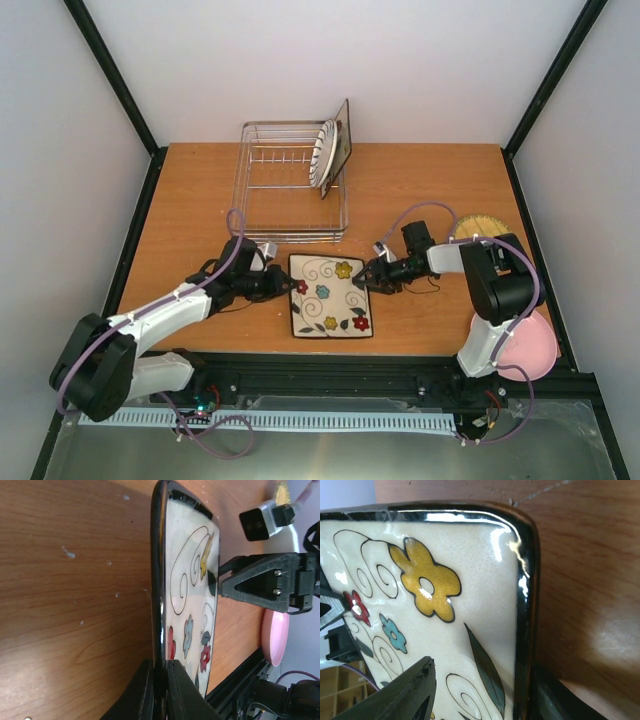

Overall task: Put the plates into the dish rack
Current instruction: Pick up the plate at the center of the board.

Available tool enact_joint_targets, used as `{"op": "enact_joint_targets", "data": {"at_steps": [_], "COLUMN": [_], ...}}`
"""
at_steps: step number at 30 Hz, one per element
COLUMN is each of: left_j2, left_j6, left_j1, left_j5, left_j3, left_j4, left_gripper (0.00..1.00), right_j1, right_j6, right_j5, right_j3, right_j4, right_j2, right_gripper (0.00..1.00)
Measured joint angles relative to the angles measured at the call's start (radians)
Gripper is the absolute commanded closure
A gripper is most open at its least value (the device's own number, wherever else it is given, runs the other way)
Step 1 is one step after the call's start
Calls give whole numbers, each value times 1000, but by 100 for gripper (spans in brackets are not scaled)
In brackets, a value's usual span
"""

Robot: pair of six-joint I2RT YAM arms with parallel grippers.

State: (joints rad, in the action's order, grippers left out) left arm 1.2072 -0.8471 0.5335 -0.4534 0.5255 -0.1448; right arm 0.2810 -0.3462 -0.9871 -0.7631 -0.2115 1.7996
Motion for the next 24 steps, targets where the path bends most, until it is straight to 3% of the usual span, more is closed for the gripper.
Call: {"op": "enact_joint_targets", "data": {"at_steps": [11, 18, 24], "left_j2": [74, 143, 156], "left_j6": [9, -5, -14], "left_j1": [-86, -108, -110], "left_j5": [-154, -201, -210], "left_j3": [-62, -118, -138], "left_j4": [129, 258, 307], "left_gripper": [99, 99, 99], "right_j1": [-7, -13, -14], "right_j6": [-11, -19, -22], "right_j5": [-61, -51, -36], "right_j3": [26, 35, 39], "right_j4": [51, 63, 62], "right_j2": [16, 16, 13], "right_gripper": [52, 73, 74]}}
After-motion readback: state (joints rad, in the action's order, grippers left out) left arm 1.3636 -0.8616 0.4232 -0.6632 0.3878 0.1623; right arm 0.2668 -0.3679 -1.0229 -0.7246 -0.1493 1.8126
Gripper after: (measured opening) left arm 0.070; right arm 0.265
